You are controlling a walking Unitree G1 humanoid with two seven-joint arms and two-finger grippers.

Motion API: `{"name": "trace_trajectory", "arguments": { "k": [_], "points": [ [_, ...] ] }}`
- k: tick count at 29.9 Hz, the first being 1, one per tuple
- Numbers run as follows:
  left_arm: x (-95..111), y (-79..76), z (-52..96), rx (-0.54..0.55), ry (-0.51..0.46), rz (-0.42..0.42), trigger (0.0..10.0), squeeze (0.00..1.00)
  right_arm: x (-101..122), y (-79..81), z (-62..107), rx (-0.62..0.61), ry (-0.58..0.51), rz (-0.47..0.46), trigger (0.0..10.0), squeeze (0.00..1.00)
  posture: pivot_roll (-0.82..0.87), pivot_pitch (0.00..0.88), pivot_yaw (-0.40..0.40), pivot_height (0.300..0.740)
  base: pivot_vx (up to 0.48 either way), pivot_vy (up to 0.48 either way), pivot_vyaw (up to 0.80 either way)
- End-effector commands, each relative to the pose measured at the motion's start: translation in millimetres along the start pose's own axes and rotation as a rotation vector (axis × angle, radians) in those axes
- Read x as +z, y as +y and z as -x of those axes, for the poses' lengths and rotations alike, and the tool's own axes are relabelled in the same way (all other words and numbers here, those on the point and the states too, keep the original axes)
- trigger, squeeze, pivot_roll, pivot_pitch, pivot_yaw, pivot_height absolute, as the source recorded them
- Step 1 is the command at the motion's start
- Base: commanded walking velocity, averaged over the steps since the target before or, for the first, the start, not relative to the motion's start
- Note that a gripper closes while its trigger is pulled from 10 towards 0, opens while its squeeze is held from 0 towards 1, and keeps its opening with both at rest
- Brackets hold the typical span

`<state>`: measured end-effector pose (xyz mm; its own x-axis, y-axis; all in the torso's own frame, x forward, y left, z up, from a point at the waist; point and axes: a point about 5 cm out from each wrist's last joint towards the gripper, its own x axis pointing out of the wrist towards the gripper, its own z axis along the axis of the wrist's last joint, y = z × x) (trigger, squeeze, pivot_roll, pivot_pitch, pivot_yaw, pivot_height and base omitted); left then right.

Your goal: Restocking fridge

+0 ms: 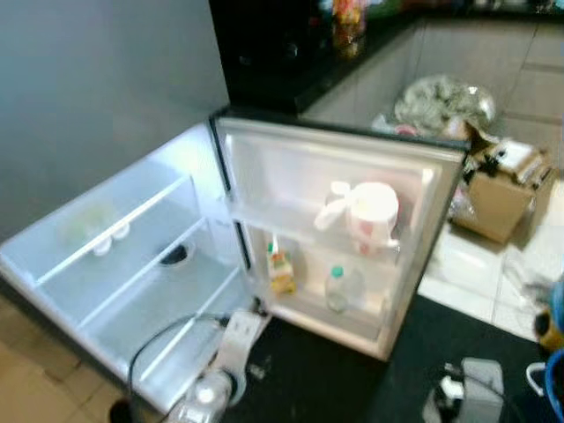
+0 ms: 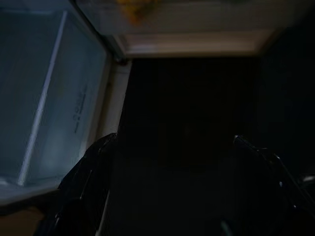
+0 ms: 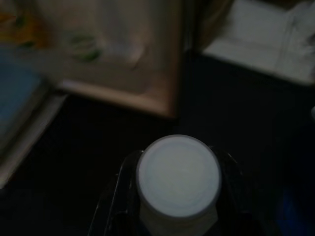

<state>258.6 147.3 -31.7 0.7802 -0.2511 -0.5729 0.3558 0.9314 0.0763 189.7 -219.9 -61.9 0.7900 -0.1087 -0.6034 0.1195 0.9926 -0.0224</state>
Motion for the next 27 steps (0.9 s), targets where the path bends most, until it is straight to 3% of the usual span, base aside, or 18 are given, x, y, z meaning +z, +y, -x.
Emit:
{"name": "trace_trajectory", "arguments": {
  "k": [1, 14, 20, 21, 27],
  "points": [
    [4.7, 2.6, -0.8, 0.011, -0.018, -0.026, 10.0, 0.00, -0.4, -8.8, 1.7, -0.027, -0.003, -0.003, 10.0, 0.00, -0.13, 0.065, 0.128, 0.726, 0.000, 0.000, -0.80],
    [11.3, 5.7, -2.8, 0.032, -0.038, 0.007, 10.0, 0.00, 7.9, -11.0, -2.1, -0.012, -0.011, 0.018, 10.0, 0.00, -0.12, 0.054, 0.108, 0.726, 0.000, 0.000, -0.80],
    [9.8, 12.6, -1.1, 0.067, -0.039, 0.031, 10.0, 0.00, 23.5, 6.6, -8.9, 0.117, -0.059, 0.149, 10.0, 0.00, -0.12, 0.043, 0.087, 0.726, 0.000, 0.000, -0.13],
    [9.1, 13.9, -0.3, 0.082, -0.045, 0.040, 10.0, 0.00, 28.3, 14.7, -11.7, 0.171, -0.061, 0.182, 10.0, 0.00, -0.10, 0.034, 0.053, 0.726, 0.000, 0.000, 0.00],
    [6.6, 15.8, 2.6, 0.105, -0.070, 0.066, 10.0, 0.00, 42.8, 35.4, -18.6, 0.289, -0.075, 0.217, 10.0, 0.00, -0.05, 0.025, -0.005, 0.726, 0.000, 0.000, 0.00]
  ]
}}
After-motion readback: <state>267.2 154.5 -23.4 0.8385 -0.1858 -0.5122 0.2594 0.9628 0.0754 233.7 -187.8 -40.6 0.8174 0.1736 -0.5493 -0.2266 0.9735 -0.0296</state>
